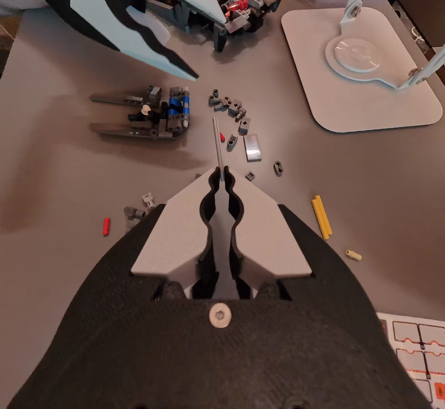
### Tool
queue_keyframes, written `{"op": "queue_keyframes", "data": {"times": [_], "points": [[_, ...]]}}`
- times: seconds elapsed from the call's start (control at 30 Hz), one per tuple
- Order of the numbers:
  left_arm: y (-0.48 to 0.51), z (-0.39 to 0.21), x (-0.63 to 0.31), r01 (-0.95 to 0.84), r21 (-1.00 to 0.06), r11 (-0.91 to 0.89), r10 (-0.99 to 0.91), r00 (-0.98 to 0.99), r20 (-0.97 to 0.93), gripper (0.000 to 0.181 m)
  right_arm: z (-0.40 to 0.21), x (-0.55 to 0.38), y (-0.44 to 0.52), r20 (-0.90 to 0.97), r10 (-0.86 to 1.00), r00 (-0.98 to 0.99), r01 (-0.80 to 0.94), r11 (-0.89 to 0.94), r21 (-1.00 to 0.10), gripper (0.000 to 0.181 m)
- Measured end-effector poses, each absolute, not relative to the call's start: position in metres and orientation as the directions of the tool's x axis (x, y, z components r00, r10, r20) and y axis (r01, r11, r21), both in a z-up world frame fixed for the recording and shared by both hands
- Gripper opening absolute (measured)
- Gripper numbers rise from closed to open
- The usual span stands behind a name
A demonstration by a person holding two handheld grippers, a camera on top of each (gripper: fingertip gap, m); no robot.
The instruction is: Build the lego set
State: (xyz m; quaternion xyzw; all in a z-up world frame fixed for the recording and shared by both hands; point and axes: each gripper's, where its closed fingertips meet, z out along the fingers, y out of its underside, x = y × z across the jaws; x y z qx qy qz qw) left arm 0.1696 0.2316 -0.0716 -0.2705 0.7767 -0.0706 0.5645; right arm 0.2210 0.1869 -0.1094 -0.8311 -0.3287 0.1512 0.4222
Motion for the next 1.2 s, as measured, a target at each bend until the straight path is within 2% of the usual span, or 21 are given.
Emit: {"op": "queue_keyframes", "data": {"times": [0.17,0.33,0.6,0.8,0.9,1.0,1.2], "points": [[0.210,-0.073,0.174,-0.289,-0.352,0.890,-0.422,-0.233,-0.876,0.043,-0.105,0.206,0.187,0.002,0.691,0.723,0.405,-0.422,-0.811,0.001],[0.206,-0.086,0.178,-0.300,-0.221,0.928,-0.302,-0.259,-0.917,0.043,-0.098,0.185,0.184,-0.051,0.717,0.695,0.374,-0.421,-0.826,0.000],[0.201,-0.089,0.183,-0.276,-0.146,0.950,-0.215,-0.237,-0.948,0.004,-0.089,0.171,0.184,-0.107,0.720,0.685,0.318,-0.428,-0.846,0.000],[0.202,-0.082,0.183,-0.284,-0.190,0.940,-0.256,-0.214,-0.943,0.000,-0.075,0.173,0.186,-0.103,0.717,0.690,0.263,-0.381,-0.887,0.001],[0.207,-0.078,0.182,-0.294,-0.242,0.925,-0.308,-0.204,-0.929,0.000,-0.062,0.177,0.186,-0.084,0.703,0.706,0.239,-0.348,-0.906,0.023],[0.214,-0.073,0.179,-0.306,-0.281,0.910,-0.348,-0.189,-0.918,0.000,-0.048,0.200,0.181,-0.029,0.675,0.738,0.257,-0.321,-0.911,0.026],[0.222,-0.069,0.176,-0.323,-0.301,0.897,-0.373,-0.189,-0.908,0.000,-0.073,0.264,0.143,0.121,0.611,0.783,0.445,-0.413,-0.794,0.020]]}}
